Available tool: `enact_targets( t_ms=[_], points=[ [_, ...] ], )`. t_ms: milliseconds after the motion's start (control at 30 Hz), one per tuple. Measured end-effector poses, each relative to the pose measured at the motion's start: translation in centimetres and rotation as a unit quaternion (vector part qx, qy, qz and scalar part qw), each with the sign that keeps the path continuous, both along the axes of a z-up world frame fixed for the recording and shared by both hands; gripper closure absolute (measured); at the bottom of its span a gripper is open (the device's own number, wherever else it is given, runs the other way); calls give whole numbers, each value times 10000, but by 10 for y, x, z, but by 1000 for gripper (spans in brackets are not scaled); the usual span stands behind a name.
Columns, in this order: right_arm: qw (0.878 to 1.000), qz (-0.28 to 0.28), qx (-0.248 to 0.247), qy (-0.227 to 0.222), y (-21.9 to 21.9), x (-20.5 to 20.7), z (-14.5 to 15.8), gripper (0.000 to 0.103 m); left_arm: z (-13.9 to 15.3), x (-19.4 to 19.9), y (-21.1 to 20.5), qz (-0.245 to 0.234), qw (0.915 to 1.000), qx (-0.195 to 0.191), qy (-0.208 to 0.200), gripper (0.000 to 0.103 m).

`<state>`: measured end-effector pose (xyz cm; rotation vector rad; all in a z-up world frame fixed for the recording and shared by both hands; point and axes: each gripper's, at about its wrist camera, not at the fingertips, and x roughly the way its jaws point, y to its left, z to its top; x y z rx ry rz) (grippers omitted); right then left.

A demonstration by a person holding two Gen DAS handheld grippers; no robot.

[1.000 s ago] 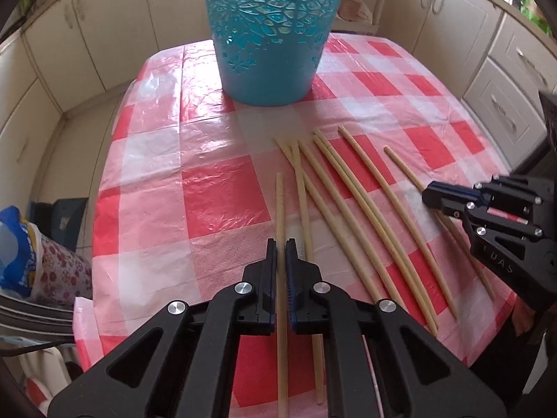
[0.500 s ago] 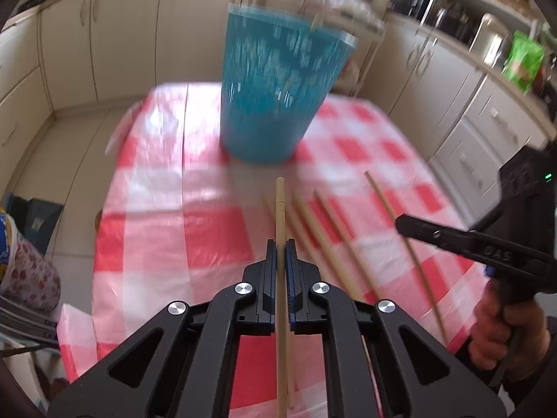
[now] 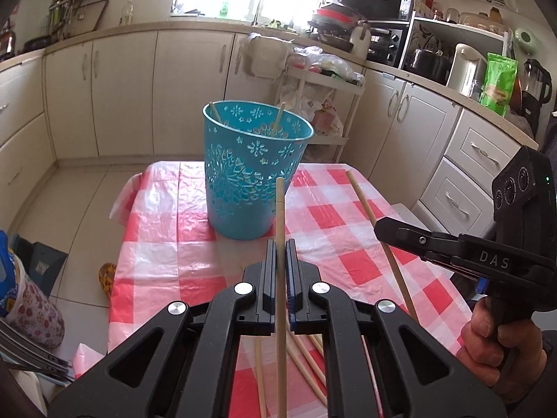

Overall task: Organize utensils
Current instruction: 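Raise both held sticks over the teal basket and open both tools to drop them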

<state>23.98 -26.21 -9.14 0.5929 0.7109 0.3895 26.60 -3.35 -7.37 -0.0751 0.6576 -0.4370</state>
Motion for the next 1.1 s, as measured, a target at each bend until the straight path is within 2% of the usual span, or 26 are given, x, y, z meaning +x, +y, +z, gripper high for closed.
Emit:
enact_targets(
  t_ms=[267,467,733,867,1100],
  points=[
    [9999,-48,83,-112,2,1,6,97,10,-3,0,42,9999,-20,-142,98],
    [9992,-199,137,-319,1,9,21,97,23,3,15,185,9984,-450,-304,98],
    [9926,-600,267,-1021,3,41,70,97,67,25,40,538,9886,-1086,-890,98],
    [9849,-825,148,-1512,9,67,96,97,89,45,42,610,9828,-1282,-1178,98],
    [9696,-1301,-3,-2074,19,125,124,97,114,94,37,776,9703,-1651,-1586,98]
  ],
)
